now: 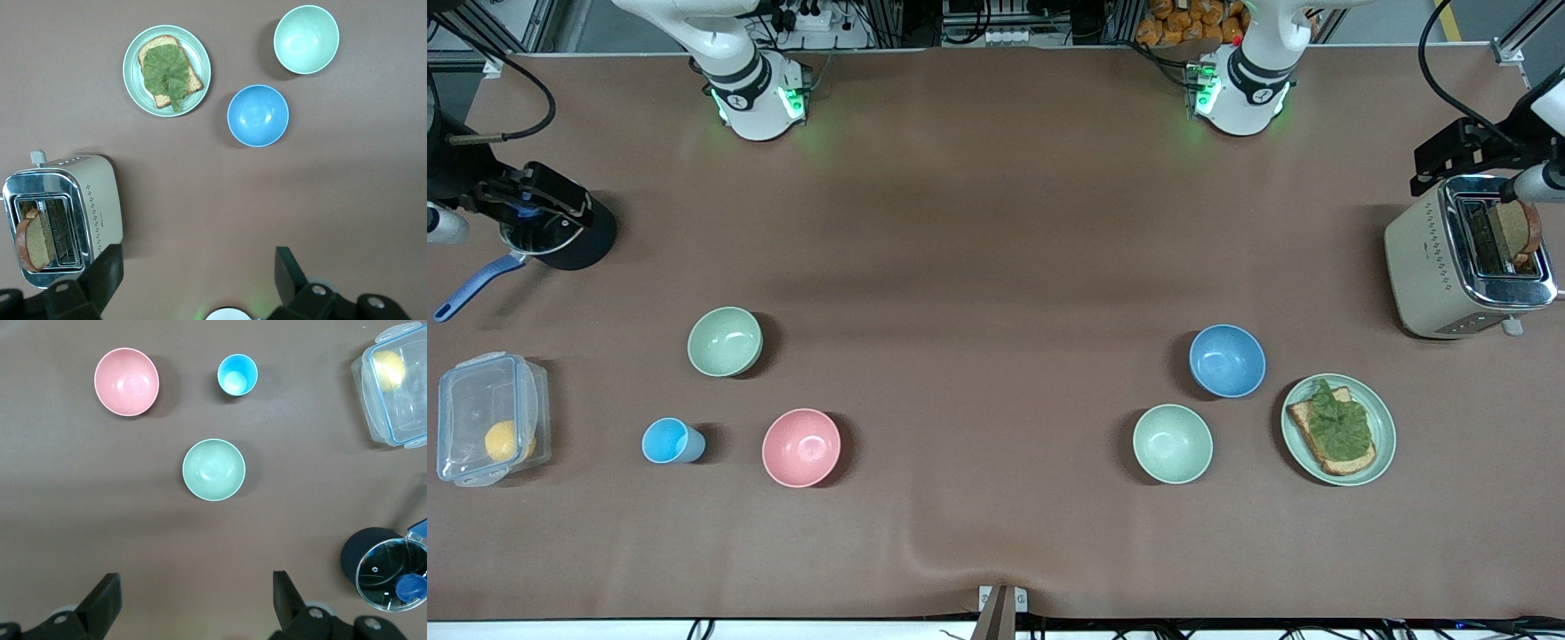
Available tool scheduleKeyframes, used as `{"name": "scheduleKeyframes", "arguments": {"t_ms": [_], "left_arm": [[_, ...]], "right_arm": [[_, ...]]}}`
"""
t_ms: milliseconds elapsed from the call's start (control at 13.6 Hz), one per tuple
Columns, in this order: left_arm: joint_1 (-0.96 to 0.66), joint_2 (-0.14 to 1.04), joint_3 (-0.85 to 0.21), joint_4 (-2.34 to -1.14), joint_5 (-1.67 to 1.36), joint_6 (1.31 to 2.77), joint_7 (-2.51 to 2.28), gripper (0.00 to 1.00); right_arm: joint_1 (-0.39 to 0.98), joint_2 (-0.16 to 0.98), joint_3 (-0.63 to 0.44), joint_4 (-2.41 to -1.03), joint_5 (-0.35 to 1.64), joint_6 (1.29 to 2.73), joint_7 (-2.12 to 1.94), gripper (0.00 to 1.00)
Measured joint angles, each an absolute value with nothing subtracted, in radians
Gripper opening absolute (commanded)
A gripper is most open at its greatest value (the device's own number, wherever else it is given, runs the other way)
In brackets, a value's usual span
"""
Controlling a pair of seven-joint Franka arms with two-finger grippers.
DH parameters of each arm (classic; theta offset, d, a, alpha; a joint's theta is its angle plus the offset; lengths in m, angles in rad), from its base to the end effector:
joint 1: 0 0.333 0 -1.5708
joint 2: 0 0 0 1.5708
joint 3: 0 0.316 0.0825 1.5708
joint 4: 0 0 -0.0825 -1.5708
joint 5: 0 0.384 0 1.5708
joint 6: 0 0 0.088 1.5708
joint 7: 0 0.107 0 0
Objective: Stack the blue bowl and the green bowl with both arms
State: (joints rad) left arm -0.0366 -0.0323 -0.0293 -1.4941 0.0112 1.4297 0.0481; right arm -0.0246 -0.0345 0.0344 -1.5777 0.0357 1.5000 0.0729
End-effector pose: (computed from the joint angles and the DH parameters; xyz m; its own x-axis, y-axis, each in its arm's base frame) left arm 0.5284 -0.0339 0.6655 0.9932 -0.1121 -0.0326 -0.1125 -0.9936 -0.0105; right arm 0.5364 0.0096 0.6341 0.9971 -0.0606 -0.0456 -0.0620 -0.9976 -0.0313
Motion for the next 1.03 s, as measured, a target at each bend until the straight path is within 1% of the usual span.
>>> {"name": "scheduleKeyframes", "arguments": {"t_ms": [368, 515, 662, 1030], "left_arm": [[-0.037, -0.032, -0.03, -1.494, 0.011, 1.43, 0.048, 1.0], [-0.038, -0.028, -0.032, -1.494, 0.011, 1.43, 0.048, 1.0], [-0.038, -0.019, -0.032, -1.494, 0.011, 1.43, 0.048, 1.0], [-0.025, 0.004, -0.029, -1.494, 0.011, 1.43, 0.048, 1.0]], "right_arm": [[-0.025, -0.034, 0.034, -1.581, 0.036, 1.5, 0.073, 1.0], [-0.025, -0.032, 0.035, -1.611, 0.036, 1.518, 0.073, 1.0], [-0.025, -0.028, 0.035, -1.686, 0.036, 1.591, 0.073, 1.0], [-0.025, -0.016, 0.032, -1.939, 0.036, 1.861, 0.071, 1.0]]}}
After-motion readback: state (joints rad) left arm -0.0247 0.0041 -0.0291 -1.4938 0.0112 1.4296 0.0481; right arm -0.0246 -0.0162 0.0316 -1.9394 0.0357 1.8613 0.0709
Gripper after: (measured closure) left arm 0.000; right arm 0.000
